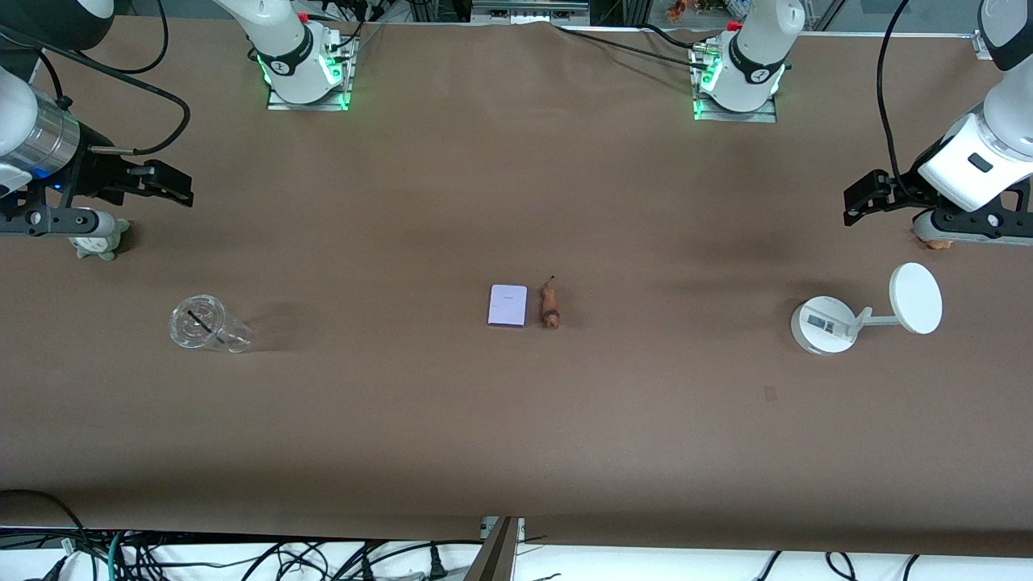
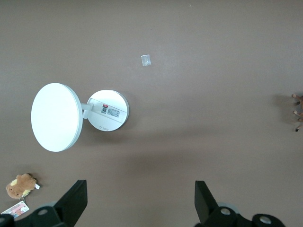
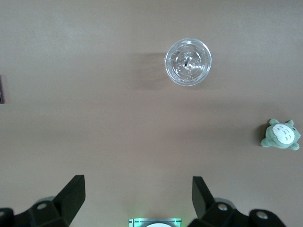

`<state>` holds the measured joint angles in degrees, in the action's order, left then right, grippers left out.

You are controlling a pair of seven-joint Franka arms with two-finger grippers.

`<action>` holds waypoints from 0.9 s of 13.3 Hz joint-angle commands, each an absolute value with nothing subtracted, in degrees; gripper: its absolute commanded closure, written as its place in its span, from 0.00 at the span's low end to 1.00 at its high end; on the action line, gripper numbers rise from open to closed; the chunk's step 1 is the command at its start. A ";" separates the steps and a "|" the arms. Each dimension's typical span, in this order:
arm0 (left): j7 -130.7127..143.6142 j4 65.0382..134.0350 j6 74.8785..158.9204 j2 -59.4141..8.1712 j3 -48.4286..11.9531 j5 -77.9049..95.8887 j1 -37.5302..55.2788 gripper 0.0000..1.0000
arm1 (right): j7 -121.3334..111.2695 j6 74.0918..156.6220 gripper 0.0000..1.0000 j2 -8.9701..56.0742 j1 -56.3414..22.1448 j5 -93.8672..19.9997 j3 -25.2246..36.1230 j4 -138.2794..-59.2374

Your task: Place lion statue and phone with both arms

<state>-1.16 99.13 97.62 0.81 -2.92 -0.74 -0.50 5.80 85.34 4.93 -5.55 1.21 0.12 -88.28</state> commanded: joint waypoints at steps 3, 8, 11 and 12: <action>-0.79 98.44 96.50 0.62 -3.60 0.44 -0.79 0.00 | 7.56 85.52 0.00 5.63 -5.98 0.97 -0.09 -86.75; -0.97 98.35 96.50 0.53 -3.60 0.44 -0.79 0.00 | 7.56 85.52 0.00 5.63 -5.98 1.05 0.00 -86.75; -0.88 98.52 96.50 0.53 -3.87 0.53 -0.09 0.00 | 7.73 85.52 0.00 5.63 -5.89 0.88 0.00 -86.75; -0.88 98.61 96.42 0.01 -4.74 1.05 -0.09 0.00 | 7.73 85.60 0.00 5.63 -5.89 0.88 0.00 -86.75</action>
